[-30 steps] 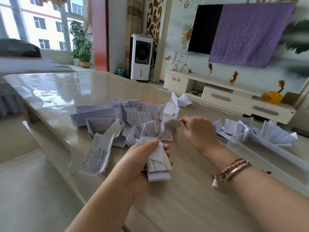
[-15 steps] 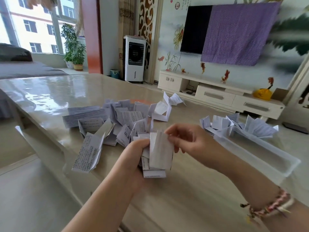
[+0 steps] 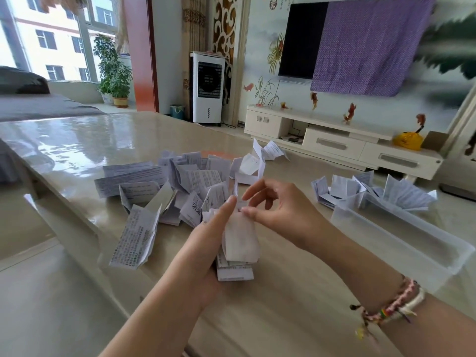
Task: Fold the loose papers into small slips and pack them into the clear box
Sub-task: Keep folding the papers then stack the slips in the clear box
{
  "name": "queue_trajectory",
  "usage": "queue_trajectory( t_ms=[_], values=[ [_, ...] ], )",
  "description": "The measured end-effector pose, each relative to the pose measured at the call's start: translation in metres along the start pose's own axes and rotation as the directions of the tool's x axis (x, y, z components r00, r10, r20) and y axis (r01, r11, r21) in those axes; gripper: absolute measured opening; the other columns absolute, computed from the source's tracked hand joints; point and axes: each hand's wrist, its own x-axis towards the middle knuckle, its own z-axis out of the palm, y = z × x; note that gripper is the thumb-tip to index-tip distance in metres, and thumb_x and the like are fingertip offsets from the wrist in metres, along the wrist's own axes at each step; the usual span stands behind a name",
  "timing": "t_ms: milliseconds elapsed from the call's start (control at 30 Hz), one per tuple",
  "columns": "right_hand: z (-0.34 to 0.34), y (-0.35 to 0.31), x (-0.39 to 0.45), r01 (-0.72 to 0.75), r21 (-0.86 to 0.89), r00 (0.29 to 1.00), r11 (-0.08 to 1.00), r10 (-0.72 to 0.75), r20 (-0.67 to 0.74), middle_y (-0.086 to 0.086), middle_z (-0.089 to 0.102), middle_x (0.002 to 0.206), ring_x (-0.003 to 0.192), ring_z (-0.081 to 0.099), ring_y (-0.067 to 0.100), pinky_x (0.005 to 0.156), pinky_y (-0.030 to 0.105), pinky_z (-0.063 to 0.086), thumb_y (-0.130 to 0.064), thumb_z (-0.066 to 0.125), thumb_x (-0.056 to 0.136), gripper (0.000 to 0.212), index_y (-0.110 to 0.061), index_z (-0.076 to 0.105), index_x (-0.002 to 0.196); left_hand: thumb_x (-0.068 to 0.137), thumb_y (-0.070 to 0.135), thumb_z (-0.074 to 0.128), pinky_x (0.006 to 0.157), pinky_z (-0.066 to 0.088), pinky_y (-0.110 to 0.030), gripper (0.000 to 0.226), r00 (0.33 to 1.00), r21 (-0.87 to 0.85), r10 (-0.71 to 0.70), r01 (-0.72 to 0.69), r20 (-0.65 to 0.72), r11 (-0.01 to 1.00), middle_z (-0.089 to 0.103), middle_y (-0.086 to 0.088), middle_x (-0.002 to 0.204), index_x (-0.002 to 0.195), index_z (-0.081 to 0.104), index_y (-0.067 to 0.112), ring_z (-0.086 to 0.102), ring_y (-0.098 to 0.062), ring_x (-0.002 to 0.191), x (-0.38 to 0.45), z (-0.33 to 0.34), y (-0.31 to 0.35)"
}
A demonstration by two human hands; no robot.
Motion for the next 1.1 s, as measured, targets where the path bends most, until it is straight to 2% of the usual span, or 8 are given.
queue_trajectory(
  t_ms=[133, 267, 433, 533, 667, 800, 933, 1100],
  values=[
    [0.004, 0.019, 0.029, -0.133, 0.013, 0.989, 0.991, 0.134, -0.056, -0.01, 0.058, 0.082, 0.063, 0.047, 0.0, 0.055, 0.012, 0.037, -0.032, 0.072, 0.084, 0.022, -0.018, 0.063, 0.098, 0.099, 0.022, 0.039, 0.036, 0.048, -0.024, 0.032, 0.992, -0.055, -0.013, 0.007, -0.123, 0.998, 0.068, -0.014, 0.059, 0.085, 0.058, 0.001, 0.065, -0.021, 0.044, 0.026, -0.006, 0.015],
    [0.024, 0.031, 0.057, -0.252, -0.094, 0.968, 0.963, 0.252, -0.011, -0.01, 0.055, 0.083, 0.076, 0.053, 0.003, 0.062, 0.022, 0.043, -0.053, 0.061, 0.087, 0.04, -0.015, 0.058, 0.101, 0.099, 0.017, 0.038, 0.033, 0.045, -0.022, 0.028, 0.986, -0.055, 0.028, -0.037, -0.164, 0.998, 0.063, -0.011, 0.049, 0.083, 0.054, 0.002, 0.063, -0.02, 0.04, 0.036, -0.012, 0.012],
    [0.033, 0.044, 0.071, -0.221, -0.318, 0.975, 0.922, 0.201, -0.094, 0.001, 0.058, 0.067, 0.074, 0.06, 0.025, 0.061, 0.03, 0.041, -0.026, 0.059, 0.088, 0.026, -0.013, 0.056, 0.065, 0.098, 0.024, 0.043, 0.034, 0.045, -0.021, 0.029, 0.983, -0.083, 0.019, -0.035, -0.181, 0.996, 0.064, -0.012, 0.051, 0.085, 0.056, 0.002, 0.062, -0.021, 0.039, 0.03, -0.012, 0.008],
    [0.009, 0.032, 0.054, -0.263, -0.058, 0.953, 0.963, 0.251, -0.169, -0.008, 0.053, 0.059, 0.057, 0.049, 0.009, 0.051, 0.021, 0.037, -0.021, 0.059, 0.091, 0.026, -0.017, 0.056, 0.066, 0.092, 0.038, 0.056, 0.053, 0.054, -0.029, 0.033, 0.981, -0.104, -0.027, 0.007, -0.194, 0.995, 0.071, -0.014, 0.081, 0.101, 0.063, 0.006, 0.065, -0.024, 0.057, 0.016, -0.009, 0.003],
    [-0.021, -0.005, 0.005, -0.278, 0.371, 0.957, 0.886, 0.287, 0.032, -0.019, 0.056, 0.056, 0.05, 0.047, -0.008, 0.058, 0.013, 0.035, -0.02, 0.064, 0.089, 0.02, -0.019, 0.063, 0.069, 0.089, 0.043, 0.061, 0.059, 0.051, -0.031, 0.039, 0.978, -0.152, 0.021, -0.054, -0.209, 0.987, 0.067, -0.012, 0.085, 0.108, 0.064, 0.009, 0.062, -0.022, 0.06, 0.005, -0.001, -0.001],
    [-0.005, -0.024, -0.033, -0.323, 0.394, 0.945, 0.86, 0.267, 0.19, -0.009, 0.068, 0.067, 0.062, 0.058, -0.007, 0.063, 0.008, 0.041, -0.019, 0.066, 0.089, 0.017, -0.014, 0.067, 0.072, 0.087, 0.052, 0.056, 0.053, 0.054, -0.028, 0.052, 0.979, -0.136, 0.125, -0.148, -0.162, 0.98, 0.071, -0.012, 0.089, 0.118, 0.063, 0.011, 0.067, -0.022, 0.067, 0.0, 0.007, -0.005],
    [0.018, -0.028, -0.043, -0.306, 0.383, 0.952, 0.872, 0.272, 0.142, -0.001, 0.069, 0.071, 0.067, 0.061, 0.004, 0.062, 0.01, 0.045, -0.024, 0.067, 0.089, 0.023, -0.012, 0.066, 0.069, 0.061, 0.064, 0.062, 0.055, 0.051, -0.031, 0.073, 0.963, -0.1, 0.219, -0.236, -0.154, 0.967, 0.063, -0.008, 0.08, 0.107, 0.063, 0.008, 0.063, -0.02, 0.068, -0.01, 0.012, -0.004],
    [0.028, -0.043, -0.041, -0.26, 0.321, 0.965, 0.911, 0.249, 0.077, -0.015, 0.055, 0.049, 0.047, 0.048, -0.004, 0.049, 0.009, 0.035, -0.028, 0.067, 0.089, 0.027, -0.015, 0.065, 0.065, 0.08, 0.016, 0.07, 0.052, 0.048, -0.028, 0.033, 0.959, -0.096, 0.239, -0.255, -0.154, 0.962, 0.06, -0.019, 0.088, 0.108, 0.061, 0.001, 0.061, -0.022, 0.067, -0.021, 0.003, -0.004]
  ],
)
